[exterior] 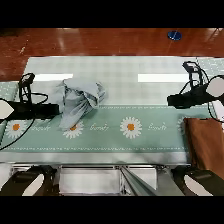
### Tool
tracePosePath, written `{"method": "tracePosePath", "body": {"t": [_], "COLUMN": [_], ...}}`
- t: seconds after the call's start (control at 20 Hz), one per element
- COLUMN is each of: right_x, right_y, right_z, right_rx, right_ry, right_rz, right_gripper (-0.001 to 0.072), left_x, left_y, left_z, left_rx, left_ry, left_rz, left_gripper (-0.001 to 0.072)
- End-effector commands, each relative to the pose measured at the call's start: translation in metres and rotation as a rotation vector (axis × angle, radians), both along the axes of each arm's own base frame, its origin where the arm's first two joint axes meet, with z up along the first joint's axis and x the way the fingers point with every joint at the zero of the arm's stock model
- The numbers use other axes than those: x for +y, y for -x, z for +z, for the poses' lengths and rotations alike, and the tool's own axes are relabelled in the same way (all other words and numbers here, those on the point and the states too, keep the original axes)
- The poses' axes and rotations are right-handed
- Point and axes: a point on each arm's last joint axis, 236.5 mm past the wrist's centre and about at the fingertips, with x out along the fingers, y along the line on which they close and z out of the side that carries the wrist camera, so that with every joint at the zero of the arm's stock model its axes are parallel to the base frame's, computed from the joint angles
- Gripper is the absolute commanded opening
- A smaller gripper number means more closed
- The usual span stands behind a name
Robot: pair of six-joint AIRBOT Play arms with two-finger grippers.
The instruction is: Fold the shirts.
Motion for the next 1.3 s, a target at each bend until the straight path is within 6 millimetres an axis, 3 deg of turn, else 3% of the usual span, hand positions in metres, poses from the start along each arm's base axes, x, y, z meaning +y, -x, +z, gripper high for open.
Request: {"method": "tracePosePath", "body": {"t": [0.0, 0.45, 0.5, 0.6, 0.65, 0.75, 0.85, 0.9, 0.95, 1.0, 1.25], "right_x": [0.0, 0.0, 0.0, 0.002, 0.003, 0.004, 0.005, 0.005, 0.005, 0.004, 0.004], "right_y": [0.0, 0.0, -0.001, -0.02, -0.026, -0.033, -0.045, -0.05, -0.053, -0.053, -0.038], "right_z": [0.0, 0.0, 0.0, 0.007, 0.01, 0.013, 0.019, 0.022, 0.023, 0.022, 0.012], "right_rx": [0.002, 0.002, -0.004, -0.088, -0.119, -0.149, -0.204, -0.232, -0.244, -0.242, -0.164], "right_ry": [0.0, 0.0, 0.003, -0.009, -0.015, -0.018, -0.023, -0.028, -0.029, -0.02, -0.022], "right_rz": [0.0, 0.0, 0.005, 0.0, -0.002, -0.003, -0.005, -0.012, -0.015, -0.004, -0.018], "right_gripper": [0.0017, 0.0017, 0.0017, 0.0018, 0.0017, 0.0017, 0.0018, 0.005, 0.0342, 0.0426, 0.0417], "left_x": [0.0, 0.001, 0.002, 0.004, 0.006, 0.009, 0.011, 0.011, 0.009, 0.007, -0.014], "left_y": [0.0, -0.009, -0.017, -0.035, -0.046, -0.069, -0.083, -0.086, -0.087, -0.091, -0.127], "left_z": [0.0, 0.004, 0.008, 0.017, 0.024, 0.034, 0.022, 0.006, -0.01, -0.025, -0.067], "left_rx": [-0.001, -0.042, -0.076, -0.16, -0.214, -0.324, -0.335, -0.288, -0.232, -0.182, -0.063], "left_ry": [0.0, 0.001, 0.002, 0.003, 0.003, -0.033, -0.067, -0.079, -0.088, -0.099, -0.117], "left_rz": [-0.001, 0.01, 0.02, 0.042, 0.054, 0.026, -0.005, -0.027, -0.052, -0.085, -0.186], "left_gripper": [0.0024, 0.0025, 0.0069, 0.041, 0.0508, 0.0508, 0.0508, 0.0508, 0.0508, 0.0508, 0.0509]}}
